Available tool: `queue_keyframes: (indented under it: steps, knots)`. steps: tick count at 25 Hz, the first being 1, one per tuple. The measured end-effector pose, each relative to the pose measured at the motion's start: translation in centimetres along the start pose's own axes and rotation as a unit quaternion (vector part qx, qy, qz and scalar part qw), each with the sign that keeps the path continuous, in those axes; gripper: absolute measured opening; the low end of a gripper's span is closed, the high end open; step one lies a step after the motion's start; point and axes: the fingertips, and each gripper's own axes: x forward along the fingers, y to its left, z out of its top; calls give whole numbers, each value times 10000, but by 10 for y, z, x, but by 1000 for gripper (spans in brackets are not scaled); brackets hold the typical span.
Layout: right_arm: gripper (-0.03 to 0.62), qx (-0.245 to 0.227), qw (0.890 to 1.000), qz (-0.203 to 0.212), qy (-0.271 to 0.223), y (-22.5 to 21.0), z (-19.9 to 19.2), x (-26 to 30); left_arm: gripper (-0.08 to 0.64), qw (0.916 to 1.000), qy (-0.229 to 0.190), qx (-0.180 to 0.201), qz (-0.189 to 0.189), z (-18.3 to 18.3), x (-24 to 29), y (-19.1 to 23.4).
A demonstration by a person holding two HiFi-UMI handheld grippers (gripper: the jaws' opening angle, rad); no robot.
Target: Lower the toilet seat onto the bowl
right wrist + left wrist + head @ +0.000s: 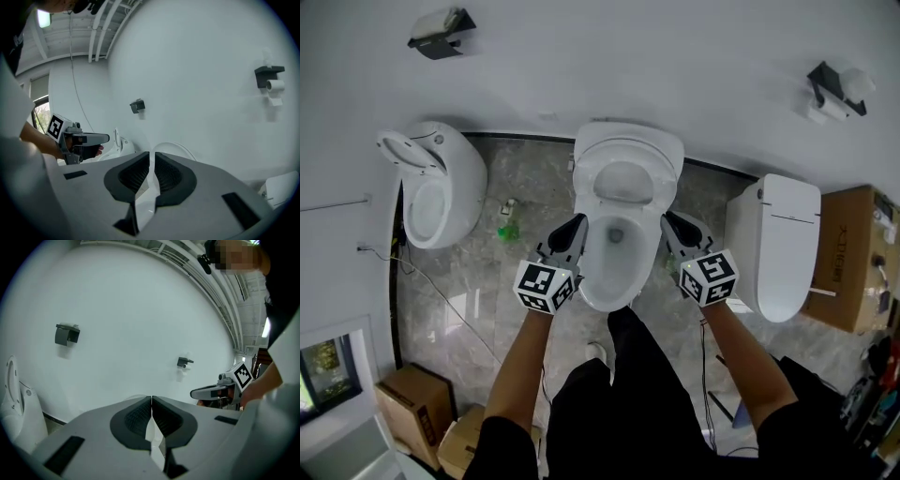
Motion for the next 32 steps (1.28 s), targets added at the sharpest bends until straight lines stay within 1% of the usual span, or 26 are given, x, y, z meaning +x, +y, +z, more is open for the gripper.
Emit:
queue_keyframes:
  steps: [2, 8, 12, 16, 18, 21, 23, 27, 30, 32]
  knots:
    - [34, -2, 9999, -15, 118, -16, -2, 16, 14, 10000, 55, 1, 39, -2, 18, 10]
    - [37, -223, 9990, -181, 345, -53, -3, 53, 19, 9995, 248, 60, 176, -13, 68, 42]
    - [87, -452, 9975, -221, 492, -68, -4, 81, 57, 9988, 409, 213, 154, -16, 101, 63]
    - [94, -894, 9936, -328, 606, -80, -2, 104, 78, 9975, 539, 449, 127, -18, 132, 80]
    - [94, -1099, 9909, -396, 671, -87, -2, 115, 91, 9963, 692, 504, 62, -23, 148, 87]
    - [94, -1032, 9912, -396, 725, -98, -3, 129, 109, 9939, 924, 600, -15, -32, 167, 94]
    - [94, -994, 9913, -404, 765, -105, -5, 135, 117, 9927, 1004, 669, 16, -36, 178, 97]
    - [94, -1166, 9880, -433, 911, -119, -12, 148, 130, 9904, 1145, 779, 20, -45, 196, 101]
    - [94, -1169, 9869, -329, 1066, -124, -22, 158, 130, 9873, 1275, 947, 8, -53, 205, 102]
    - [94, -1181, 9861, -298, 1134, -128, -27, 164, 129, 9868, 1307, 960, 16, -57, 210, 103]
